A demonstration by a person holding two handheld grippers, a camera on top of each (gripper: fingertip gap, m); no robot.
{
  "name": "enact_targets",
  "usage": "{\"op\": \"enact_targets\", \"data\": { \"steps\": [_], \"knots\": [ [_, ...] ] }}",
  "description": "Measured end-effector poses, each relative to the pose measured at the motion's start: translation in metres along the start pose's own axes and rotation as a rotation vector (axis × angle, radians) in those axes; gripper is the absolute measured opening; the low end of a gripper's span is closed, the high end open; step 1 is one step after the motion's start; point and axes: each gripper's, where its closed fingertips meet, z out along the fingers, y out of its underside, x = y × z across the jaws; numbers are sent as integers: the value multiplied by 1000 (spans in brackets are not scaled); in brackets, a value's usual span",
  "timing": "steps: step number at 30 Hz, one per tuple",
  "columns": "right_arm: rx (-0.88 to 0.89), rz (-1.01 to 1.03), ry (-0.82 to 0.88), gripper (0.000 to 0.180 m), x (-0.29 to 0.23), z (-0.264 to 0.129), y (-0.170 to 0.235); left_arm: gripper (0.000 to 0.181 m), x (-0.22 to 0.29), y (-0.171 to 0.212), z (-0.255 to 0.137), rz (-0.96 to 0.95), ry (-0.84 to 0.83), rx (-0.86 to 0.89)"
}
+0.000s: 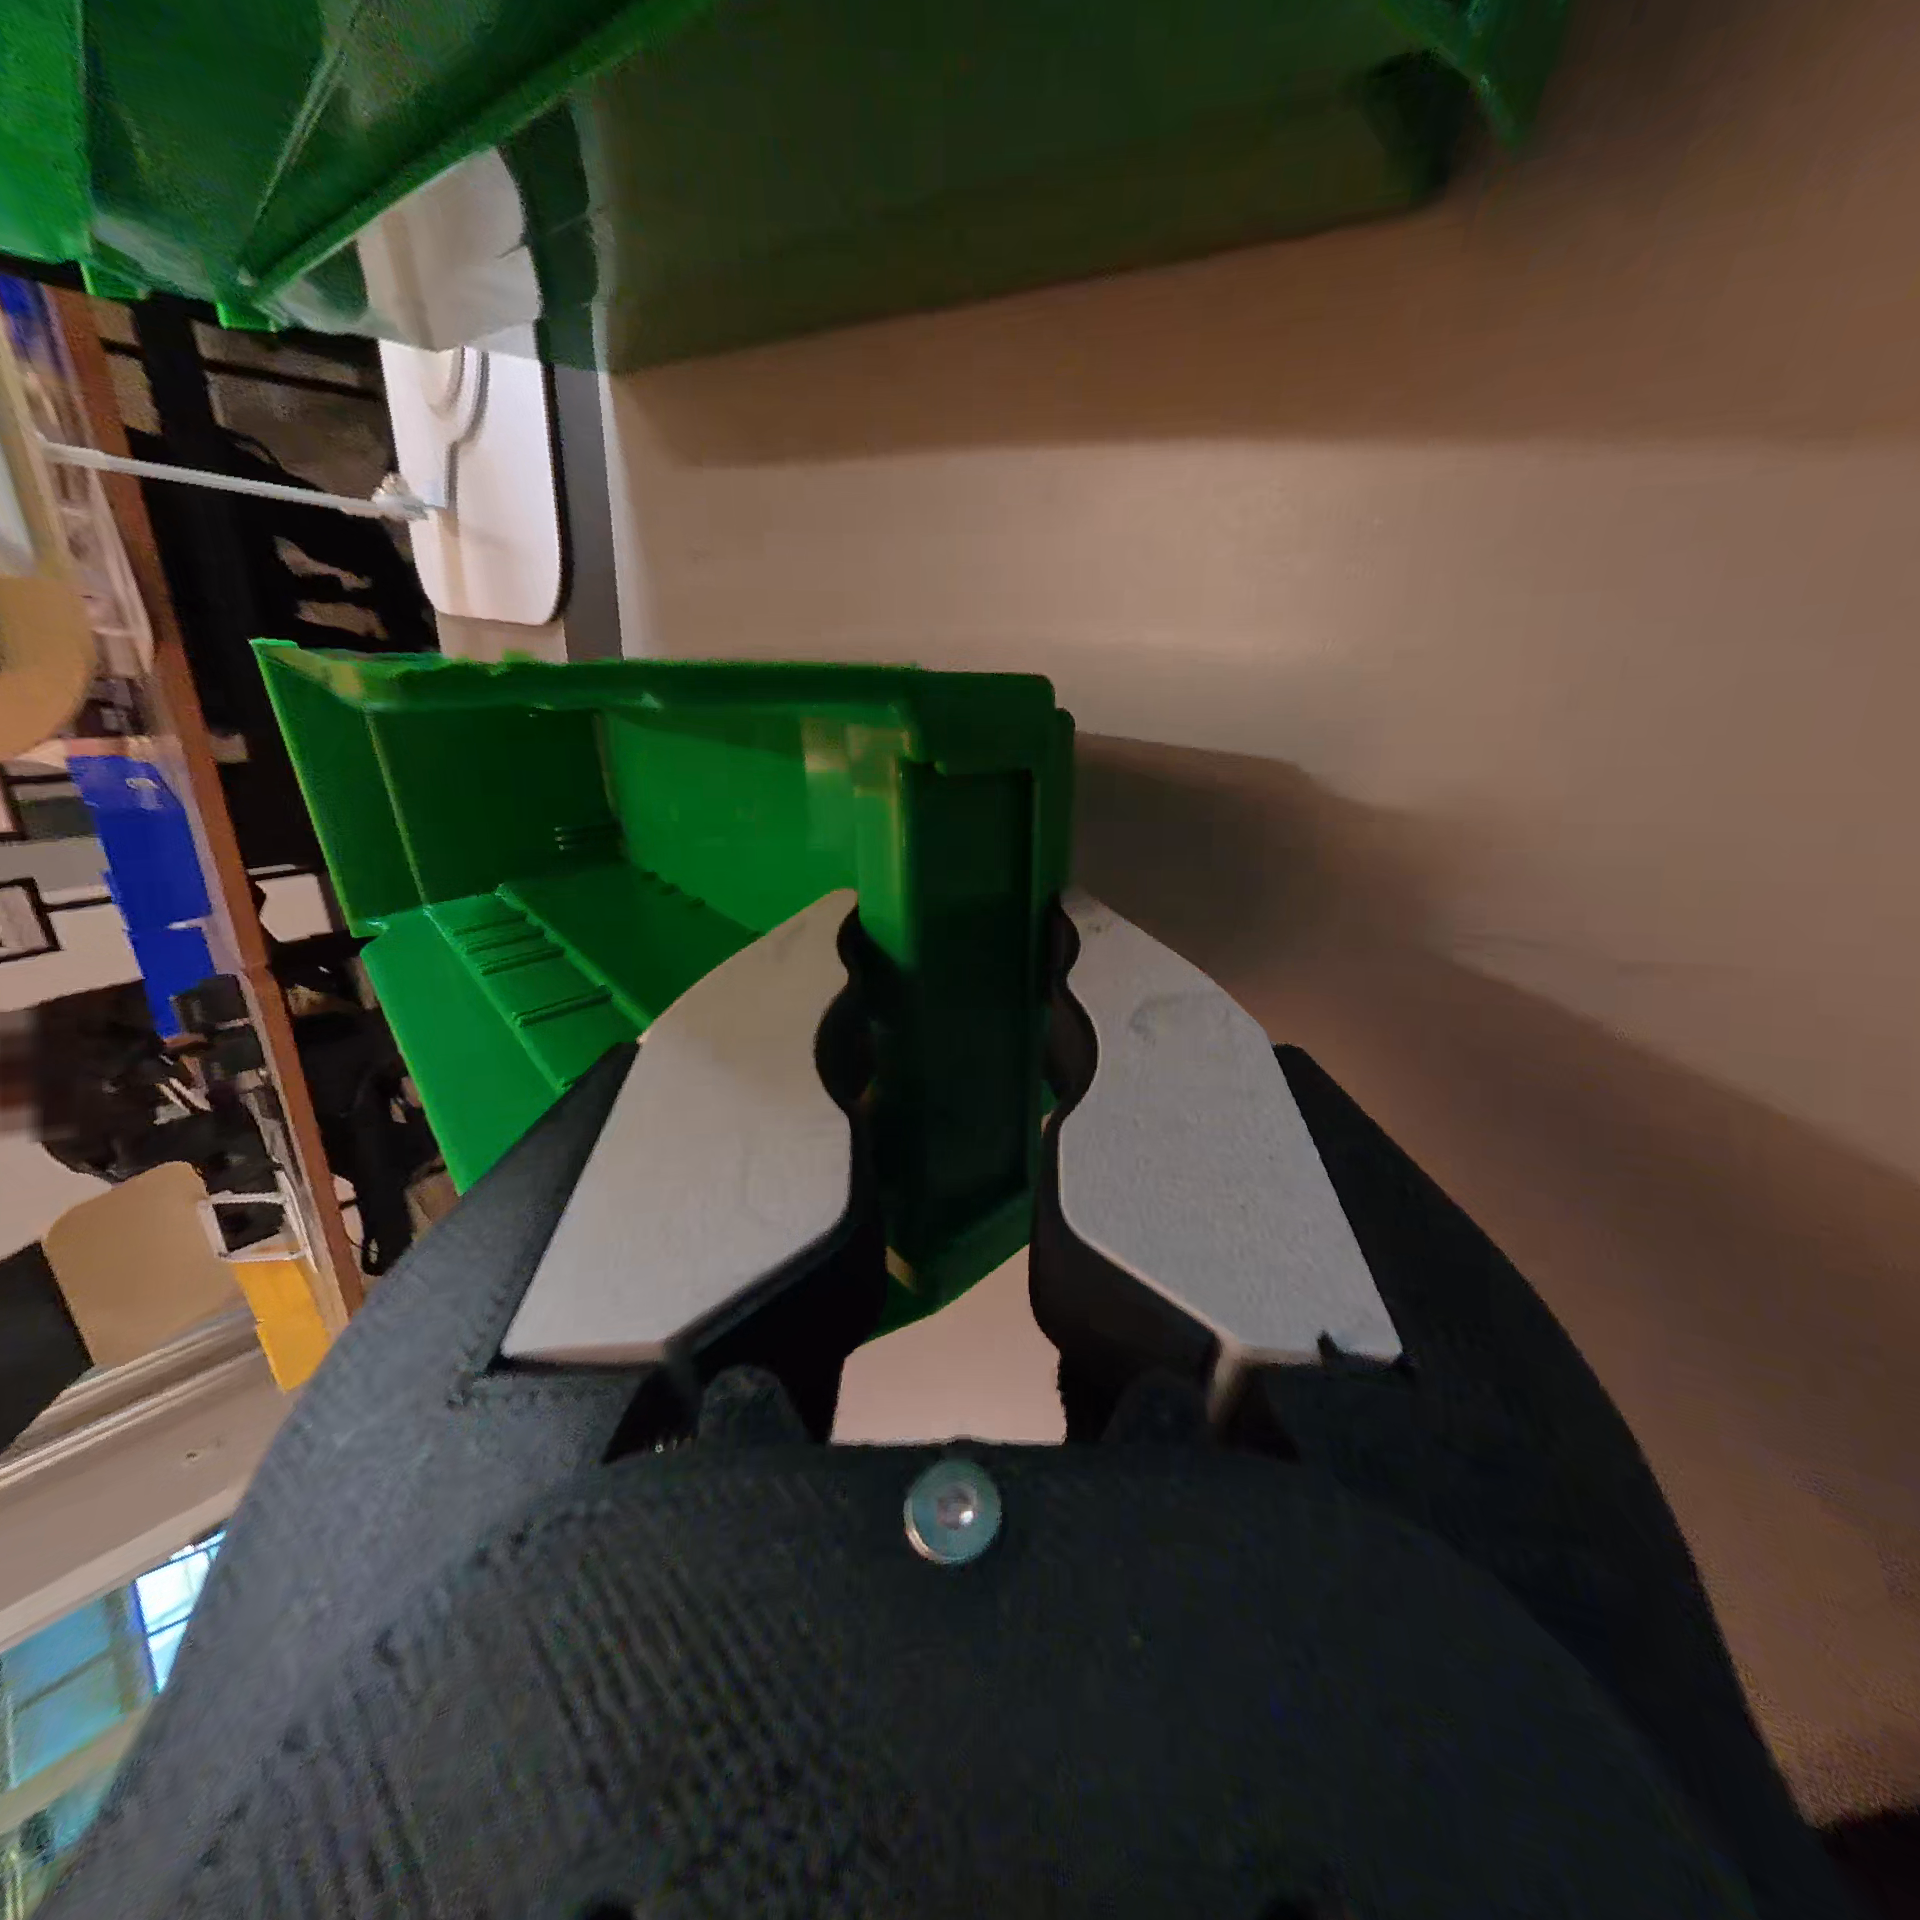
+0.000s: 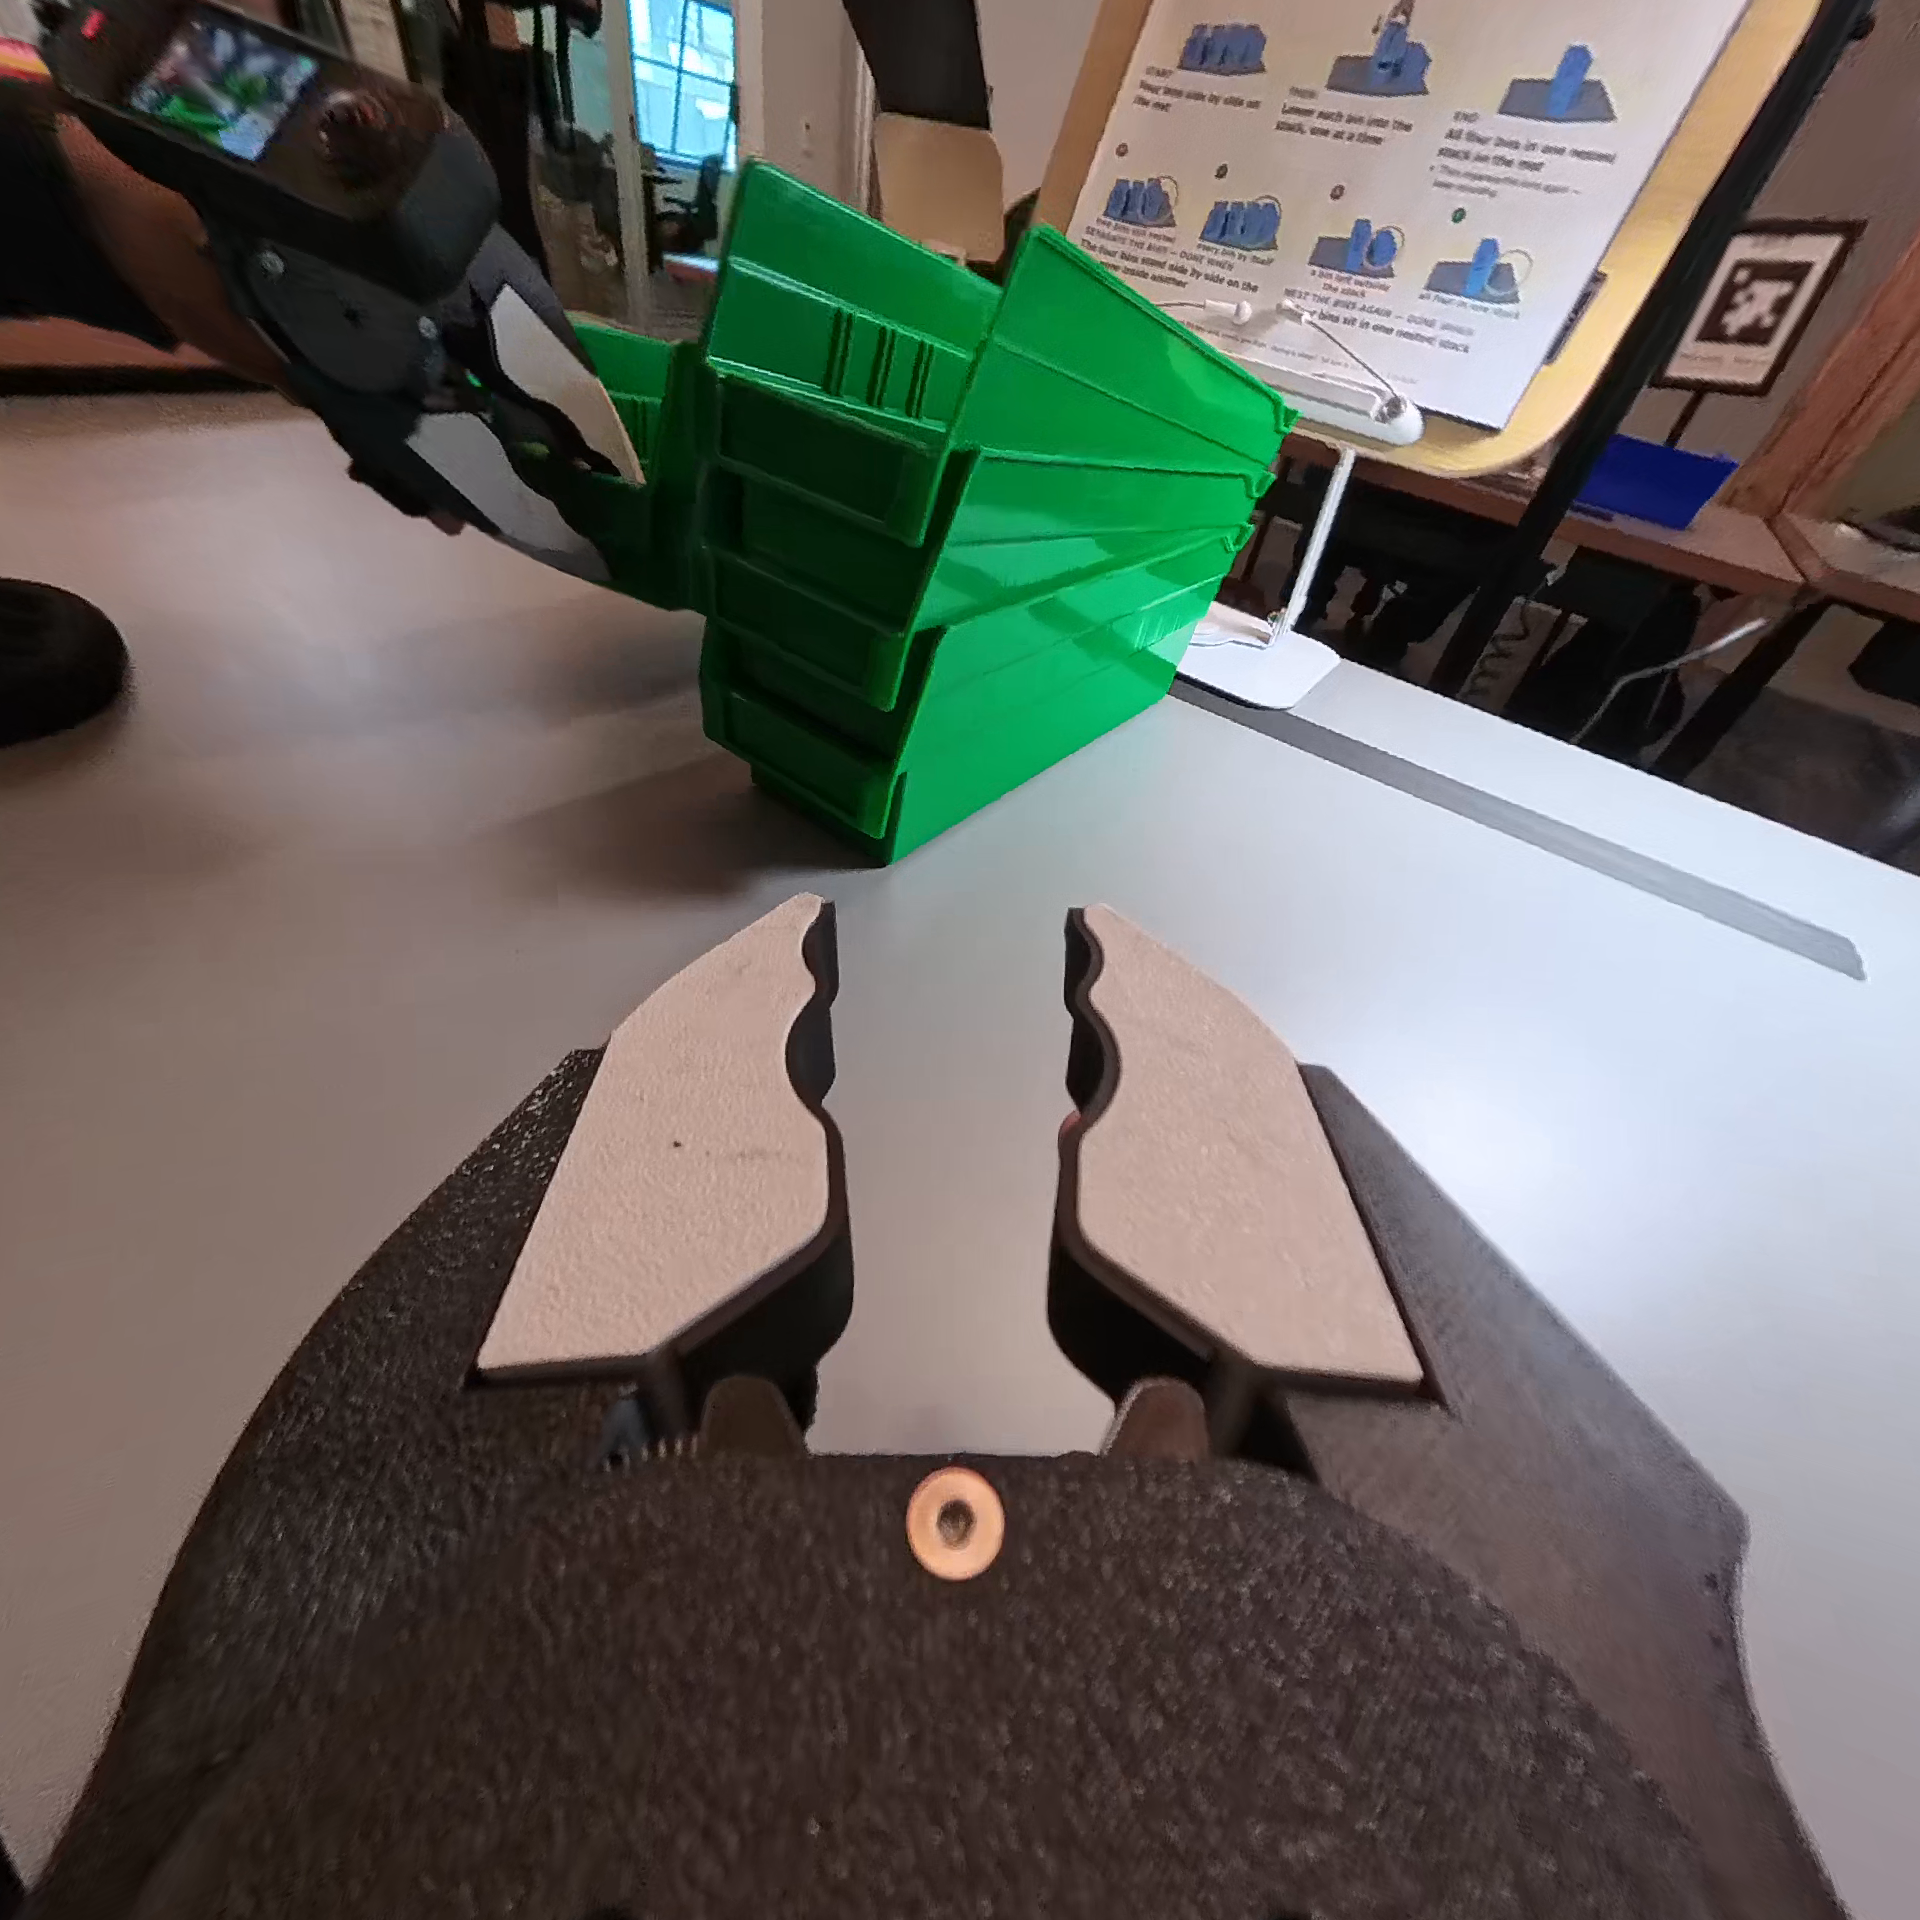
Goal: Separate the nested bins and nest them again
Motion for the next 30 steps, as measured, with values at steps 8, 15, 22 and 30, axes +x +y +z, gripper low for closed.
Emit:
{"op": "enact_targets", "data": {
  "steps": [8, 15, 22, 30],
  "knots": [
    [35, -116, -85, 42, -26, 22, -43, 36, 3, 7, 22, -33, -131, 100],
    [12, -324, -160, 45, -54, 65, -86, 47, 5, -10, -9, -145, -229, 292],
    [-192, -644, -241, 58, -59, 130, -89, 46, 23, -54, -54, -494, -79, 631],
    [-464, -991, -306, 44, -51, 178, -66, 53, 11, -105, -59, -752, 65, 823]
  ]
}}
